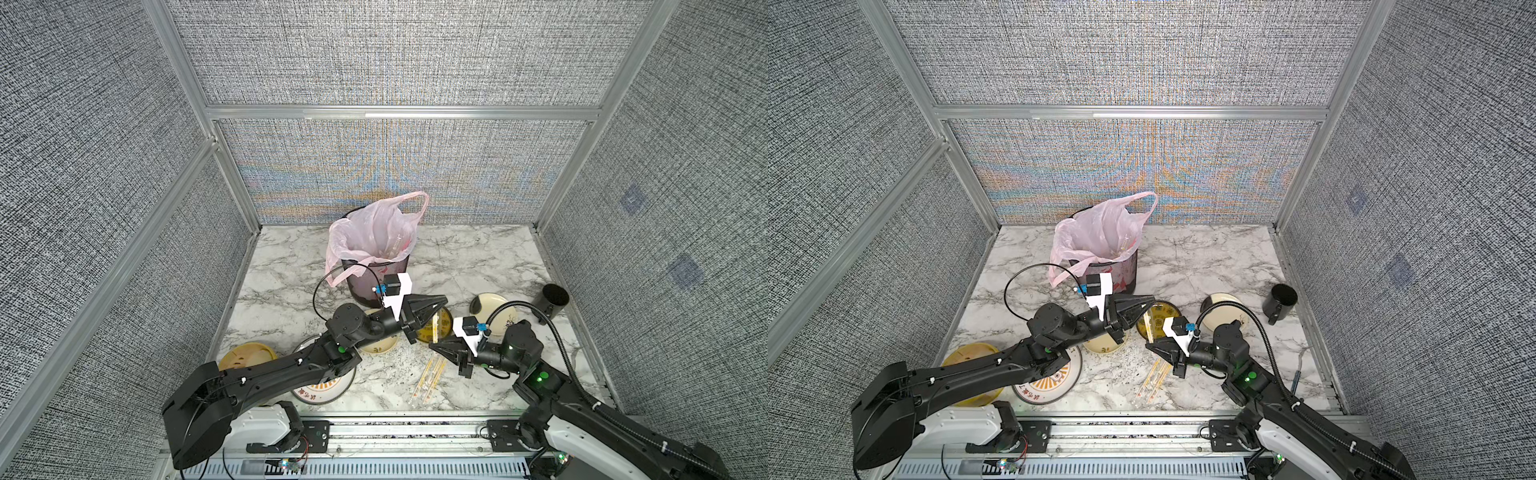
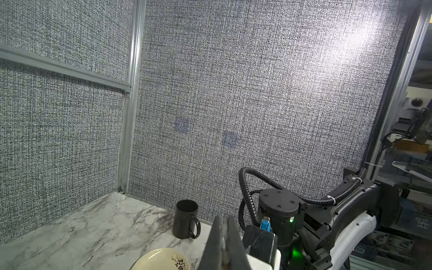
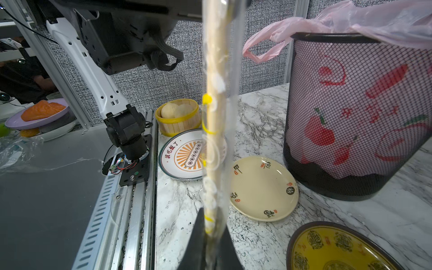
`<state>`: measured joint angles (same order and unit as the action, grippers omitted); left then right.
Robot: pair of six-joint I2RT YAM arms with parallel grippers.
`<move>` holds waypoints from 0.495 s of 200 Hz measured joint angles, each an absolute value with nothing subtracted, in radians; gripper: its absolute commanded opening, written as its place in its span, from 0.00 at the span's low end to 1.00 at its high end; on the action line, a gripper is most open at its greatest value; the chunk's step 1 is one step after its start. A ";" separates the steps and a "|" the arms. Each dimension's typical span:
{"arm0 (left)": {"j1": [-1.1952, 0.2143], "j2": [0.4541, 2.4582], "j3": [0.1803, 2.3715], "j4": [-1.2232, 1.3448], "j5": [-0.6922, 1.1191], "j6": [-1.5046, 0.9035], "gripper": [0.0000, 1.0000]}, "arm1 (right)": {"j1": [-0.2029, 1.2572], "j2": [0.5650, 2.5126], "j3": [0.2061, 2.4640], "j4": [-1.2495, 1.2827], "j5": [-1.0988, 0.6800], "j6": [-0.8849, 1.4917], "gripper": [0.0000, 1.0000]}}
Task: Remove the packaging of disposable chopsticks
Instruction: Remove the packet bag from the disposable chopsticks.
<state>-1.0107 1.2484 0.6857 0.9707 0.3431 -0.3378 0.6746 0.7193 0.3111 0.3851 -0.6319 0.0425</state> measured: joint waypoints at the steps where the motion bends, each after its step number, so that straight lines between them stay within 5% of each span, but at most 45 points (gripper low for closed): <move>1: -1.011 1.249 0.685 0.972 0.343 -0.338 0.00 | 0.675 0.719 0.312 0.384 -0.632 0.043 0.00; 99: -1.010 1.243 0.649 1.060 0.324 -0.334 0.03 | 0.674 0.688 0.352 0.328 -0.628 0.040 0.00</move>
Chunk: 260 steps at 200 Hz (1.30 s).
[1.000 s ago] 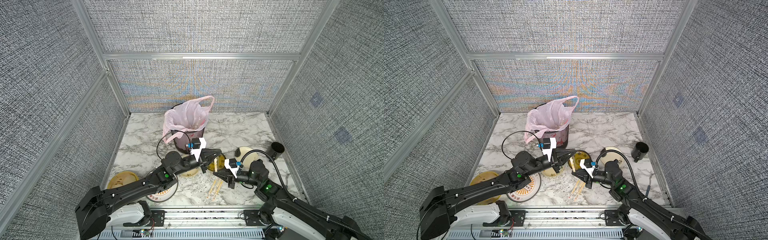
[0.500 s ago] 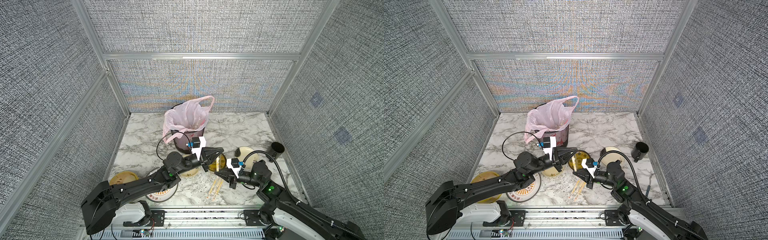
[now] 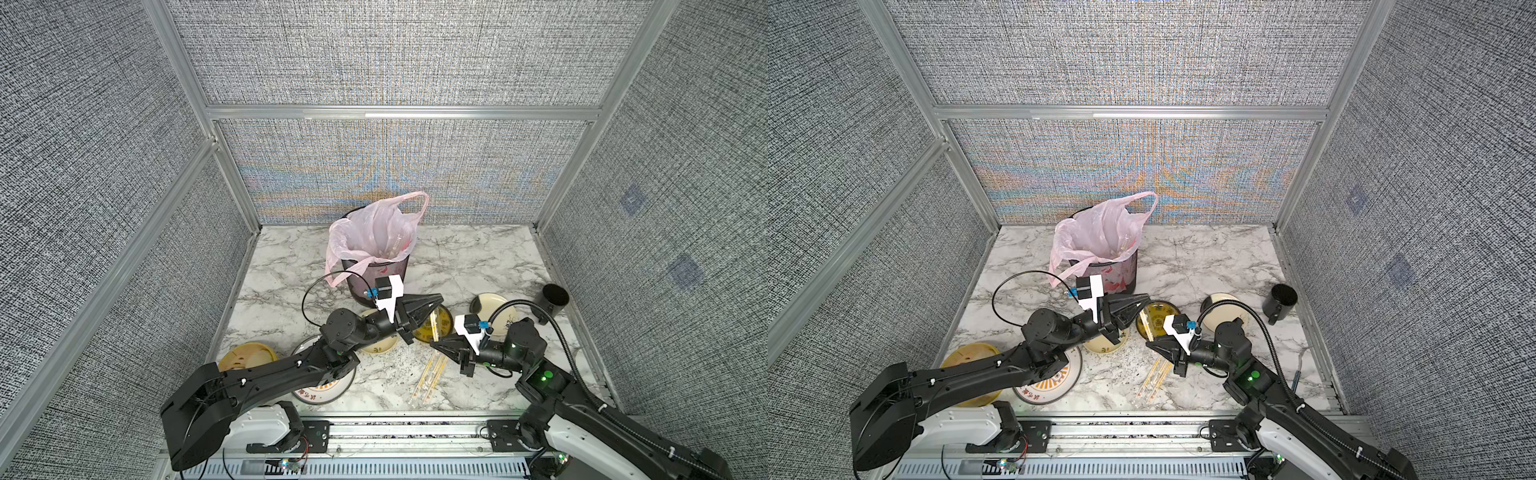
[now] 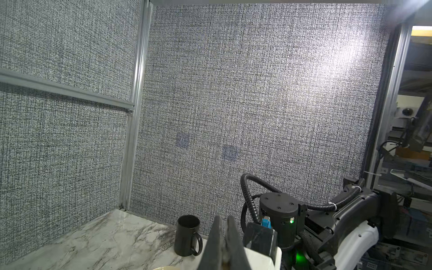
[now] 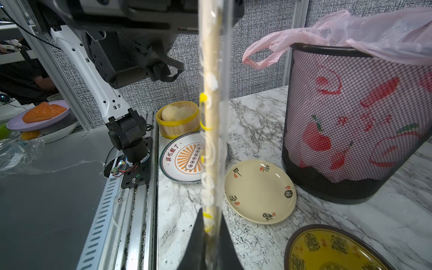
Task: Remove the packaging of disposable chopsticks
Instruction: Remove the packet bag from the disposable chopsticks.
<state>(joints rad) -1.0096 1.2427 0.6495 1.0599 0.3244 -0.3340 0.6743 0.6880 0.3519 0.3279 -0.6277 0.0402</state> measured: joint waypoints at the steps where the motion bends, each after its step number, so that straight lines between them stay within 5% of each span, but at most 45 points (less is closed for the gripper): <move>1: -1.010 1.243 0.649 1.062 0.324 -0.334 0.03 | 0.674 0.688 0.352 0.327 -0.628 0.040 0.00; 124: -1.008 1.289 0.649 1.088 0.313 -0.341 0.11 | 0.675 0.704 0.361 0.282 -0.614 0.046 0.00; 149: -1.012 1.290 0.643 1.043 0.333 -0.344 0.00 | 0.673 0.702 0.367 0.331 -0.608 0.048 0.00; 260: -1.011 1.294 0.642 1.049 0.336 -0.355 0.00 | 0.674 0.694 0.374 0.332 -0.610 0.051 0.00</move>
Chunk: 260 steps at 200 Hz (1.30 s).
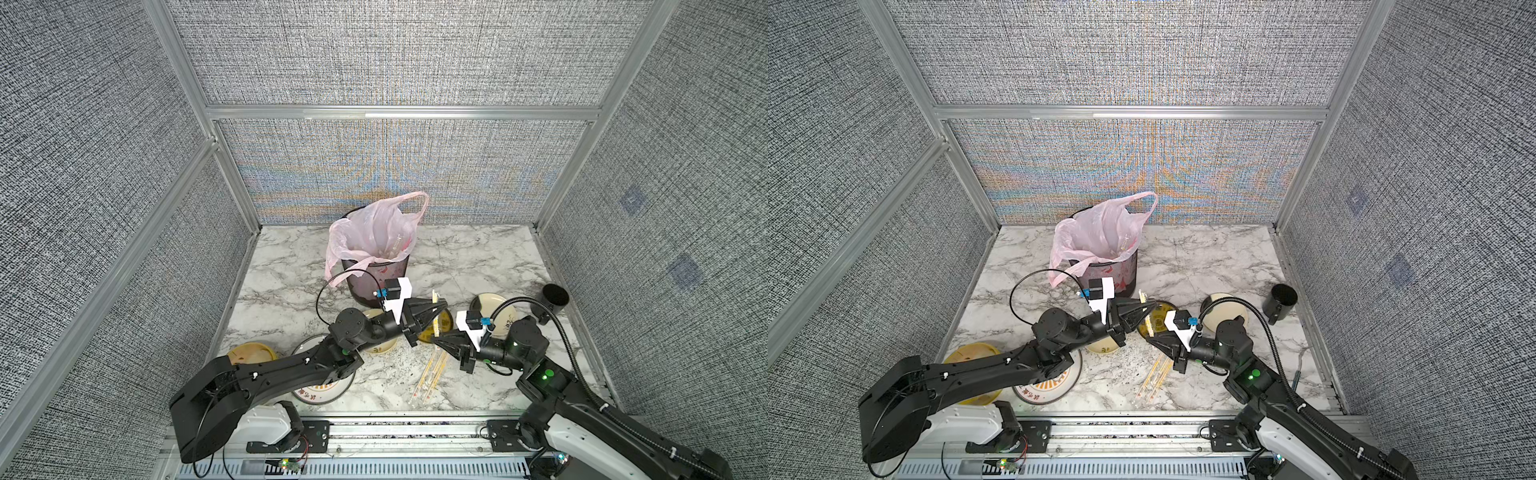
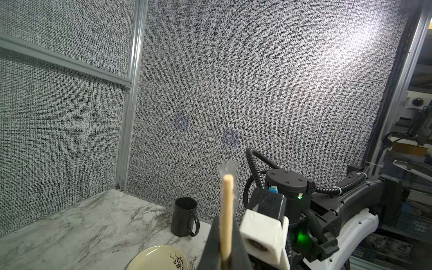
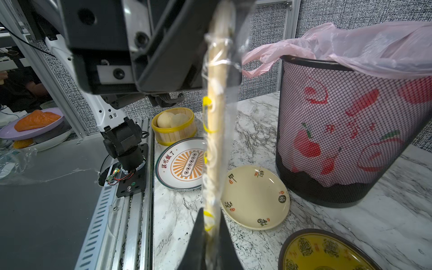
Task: Remove the packaging of disposable chopsticks
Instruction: Remove the packet bag from the disposable chopsticks.
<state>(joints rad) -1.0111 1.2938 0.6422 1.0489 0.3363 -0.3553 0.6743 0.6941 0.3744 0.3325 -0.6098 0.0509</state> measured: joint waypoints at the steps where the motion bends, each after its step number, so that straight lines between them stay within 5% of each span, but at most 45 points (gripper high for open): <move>1: -1.011 1.294 0.643 1.048 0.335 -0.355 0.00 | 0.674 0.694 0.376 0.332 -0.610 0.051 0.00; 96: -1.011 1.306 0.647 1.071 0.320 -0.371 0.01 | 0.674 0.703 0.461 0.221 -0.607 0.042 0.00; 117: -1.012 1.307 0.645 1.076 0.316 -0.371 0.07 | 0.674 0.704 0.469 0.220 -0.606 0.039 0.00; 220: -1.011 1.335 0.631 1.072 0.344 -0.378 0.04 | 0.673 0.724 0.479 0.220 -0.592 0.031 0.00; 243: -1.012 1.319 0.645 1.016 0.354 -0.372 0.15 | 0.674 0.727 0.473 0.254 -0.593 0.030 0.00; 260: -1.020 1.353 0.648 0.970 0.392 -0.362 0.10 | 0.672 0.722 0.475 0.323 -0.584 0.031 0.00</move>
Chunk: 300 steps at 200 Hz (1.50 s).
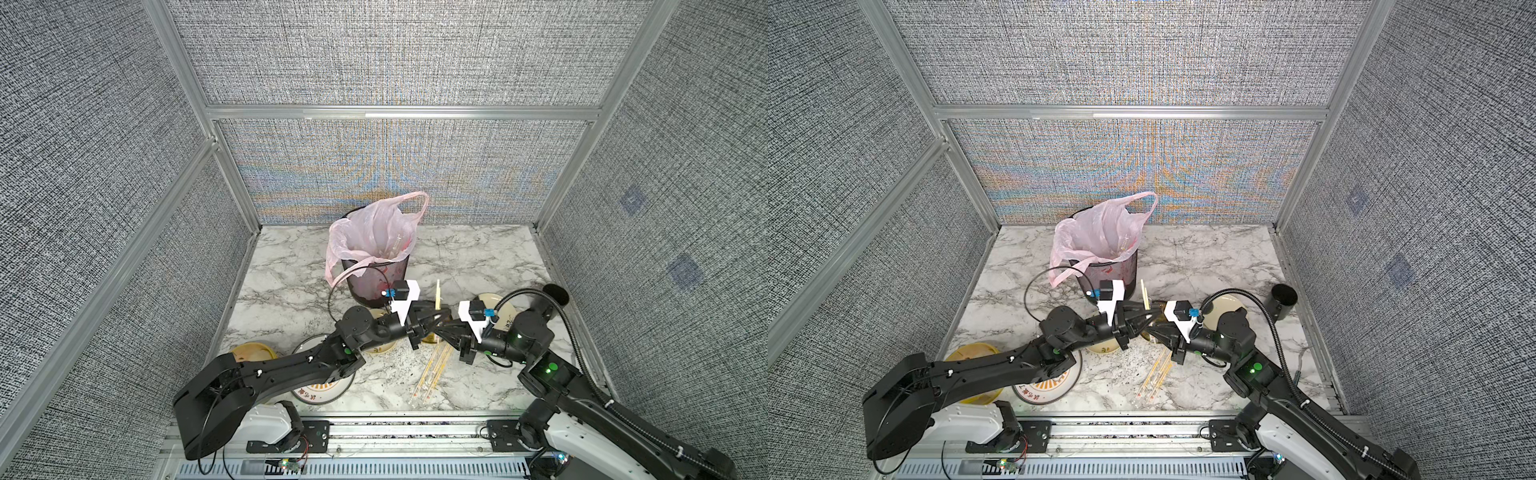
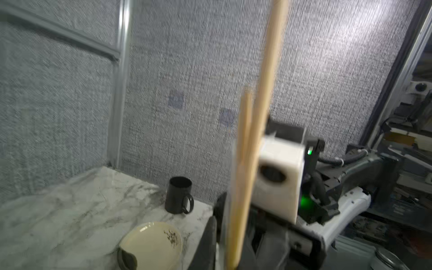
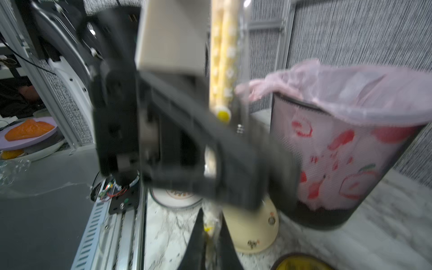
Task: Remove the packaging of disposable chopsticks
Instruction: Remove the packet bag from the disposable chopsticks.
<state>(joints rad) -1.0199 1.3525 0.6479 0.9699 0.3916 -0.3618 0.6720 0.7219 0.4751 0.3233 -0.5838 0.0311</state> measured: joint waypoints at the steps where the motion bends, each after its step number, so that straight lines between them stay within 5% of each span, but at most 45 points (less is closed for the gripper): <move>1: -1.019 1.354 0.648 0.970 0.393 -0.361 0.10 | 0.672 0.722 0.474 0.322 -0.583 0.031 0.00; 53: -1.019 1.355 0.598 0.998 0.392 -0.369 0.10 | 0.674 0.722 0.467 0.271 -0.586 0.028 0.00; 129: -1.018 1.295 0.698 0.734 0.395 -0.318 0.46 | 0.675 0.748 0.395 0.446 -0.608 0.027 0.00; 158: -1.016 1.251 0.741 0.669 0.393 -0.287 0.51 | 0.675 0.754 0.391 0.478 -0.608 0.014 0.00; 266: -1.007 1.134 0.708 0.682 0.386 -0.228 0.47 | 0.675 0.784 0.398 0.503 -0.603 0.001 0.00; 285: -1.007 1.122 0.699 0.706 0.380 -0.225 0.36 | 0.675 0.794 0.401 0.504 -0.603 0.001 0.00; 300: -1.007 1.125 0.699 0.720 0.373 -0.224 0.17 | 0.675 0.799 0.401 0.504 -0.603 0.000 0.00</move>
<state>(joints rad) -1.0069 1.1248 0.6991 0.7200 0.3729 -0.2245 0.6754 0.7990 0.4007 0.5037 -0.6033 0.0002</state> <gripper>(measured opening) 0.285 0.079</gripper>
